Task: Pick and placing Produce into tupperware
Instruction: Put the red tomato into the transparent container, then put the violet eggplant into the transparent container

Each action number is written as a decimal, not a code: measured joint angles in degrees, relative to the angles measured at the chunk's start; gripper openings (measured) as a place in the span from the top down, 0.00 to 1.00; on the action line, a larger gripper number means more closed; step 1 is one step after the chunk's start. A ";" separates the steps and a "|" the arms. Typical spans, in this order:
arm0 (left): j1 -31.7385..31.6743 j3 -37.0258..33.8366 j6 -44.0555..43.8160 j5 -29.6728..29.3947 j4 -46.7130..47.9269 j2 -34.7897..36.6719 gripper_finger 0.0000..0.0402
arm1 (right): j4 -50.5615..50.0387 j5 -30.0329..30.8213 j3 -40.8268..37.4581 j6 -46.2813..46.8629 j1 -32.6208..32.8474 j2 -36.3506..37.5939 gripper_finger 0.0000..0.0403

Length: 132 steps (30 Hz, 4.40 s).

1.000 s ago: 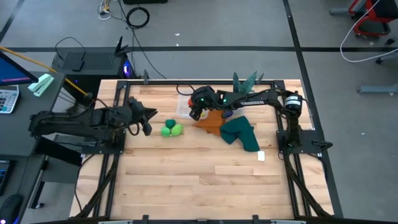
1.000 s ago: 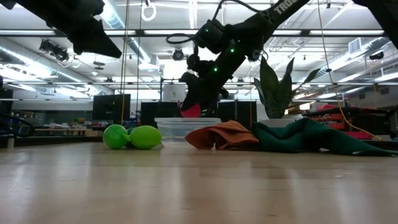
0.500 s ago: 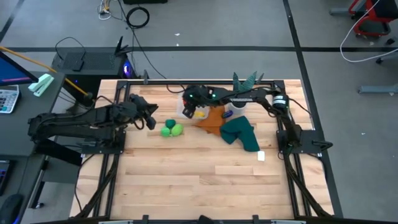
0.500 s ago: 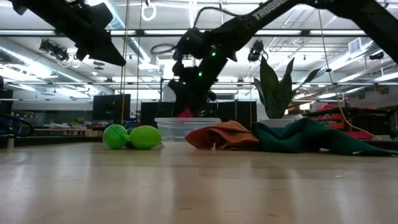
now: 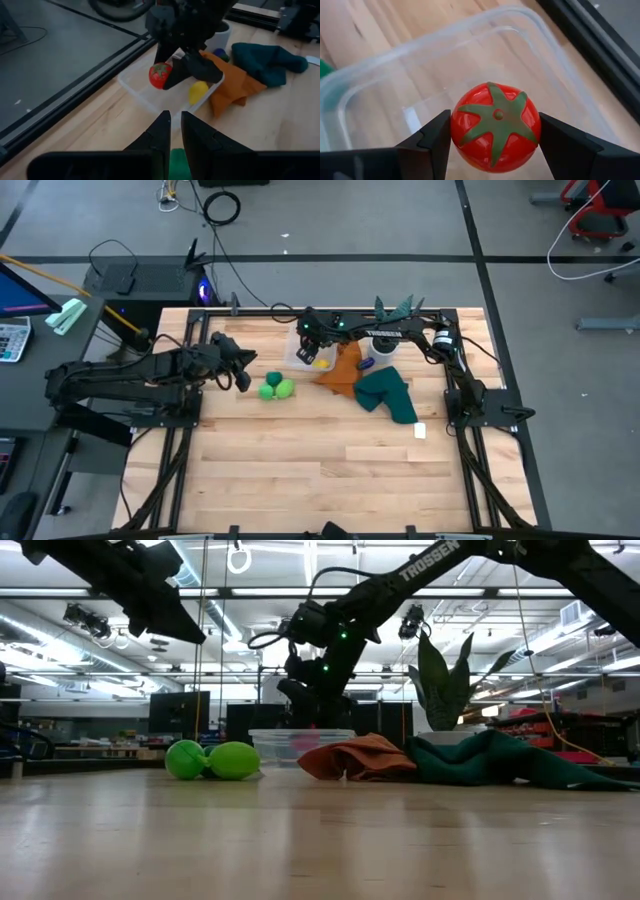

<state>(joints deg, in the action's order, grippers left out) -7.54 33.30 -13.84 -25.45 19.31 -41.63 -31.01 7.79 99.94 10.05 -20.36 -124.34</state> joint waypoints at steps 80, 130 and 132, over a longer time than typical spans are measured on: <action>0.01 0.00 3.14 1.33 -3.20 0.00 0.90 | -6.28 -7.54 -0.07 3.39 -0.49 -1.36 0.33; 0.01 0.00 5.68 2.86 -3.15 0.00 0.93 | -40.59 2.63 -1.67 7.21 19.06 24.11 0.36; 0.01 0.00 5.70 3.29 -3.17 0.00 0.93 | -40.47 2.82 -2.90 9.37 20.49 24.11 0.36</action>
<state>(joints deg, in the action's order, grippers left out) -7.53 33.30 -8.14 -22.16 16.14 -41.63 -71.48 10.61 97.04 19.42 0.13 -100.22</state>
